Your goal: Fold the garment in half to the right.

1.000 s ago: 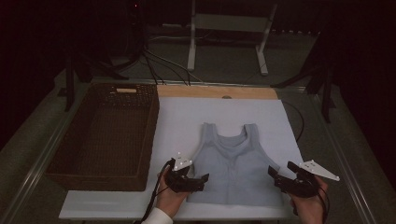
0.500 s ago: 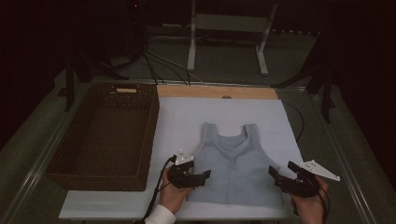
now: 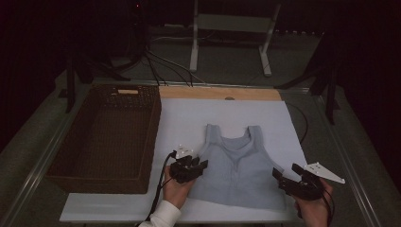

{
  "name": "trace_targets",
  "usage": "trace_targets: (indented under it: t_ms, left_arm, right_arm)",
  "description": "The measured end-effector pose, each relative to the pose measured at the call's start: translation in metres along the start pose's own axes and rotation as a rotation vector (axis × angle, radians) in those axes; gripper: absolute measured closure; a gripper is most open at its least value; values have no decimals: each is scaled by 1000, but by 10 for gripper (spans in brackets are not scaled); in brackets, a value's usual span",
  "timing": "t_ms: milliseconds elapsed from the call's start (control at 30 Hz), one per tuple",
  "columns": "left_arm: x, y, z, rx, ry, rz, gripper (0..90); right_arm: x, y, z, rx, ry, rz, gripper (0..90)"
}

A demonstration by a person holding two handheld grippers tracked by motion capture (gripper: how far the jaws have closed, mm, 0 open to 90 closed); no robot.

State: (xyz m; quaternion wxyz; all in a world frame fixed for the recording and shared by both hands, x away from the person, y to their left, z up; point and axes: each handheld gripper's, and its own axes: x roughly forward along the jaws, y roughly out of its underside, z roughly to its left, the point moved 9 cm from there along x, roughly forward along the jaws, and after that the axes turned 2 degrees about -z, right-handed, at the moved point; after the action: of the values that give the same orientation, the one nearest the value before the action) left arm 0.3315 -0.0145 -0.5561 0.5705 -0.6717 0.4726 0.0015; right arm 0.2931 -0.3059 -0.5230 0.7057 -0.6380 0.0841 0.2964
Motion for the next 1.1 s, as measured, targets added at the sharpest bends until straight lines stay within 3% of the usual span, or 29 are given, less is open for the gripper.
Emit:
trace_targets:
  t_ms: [133, 200, 367, 833, 1033, 1100]
  left_arm:
    - [-8, 3, -3, -9, 6, -2, 798]
    - [-10, 6, -3, -18, 5, 6, 813]
    - [-13, 9, -1, -23, 5, 19, 823]
    - [-26, 14, 7, -34, -17, 25, 827]
    - [-37, 16, 15, -40, -50, 24, 828]
    - [-42, 16, 19, -38, -82, 18, 831]
  right_arm:
    - [1, 1, 1, -12, 2, 4, 159]
    - [1, 2, 2, -22, 4, 10, 160]
    - [3, 2, 6, -39, 6, 16, 164]
    - [2, 3, 1, -22, 27, 28, 213]
    - [2, 3, 2, -25, 28, 29, 212]
    - [2, 3, 2, -25, 28, 28, 212]
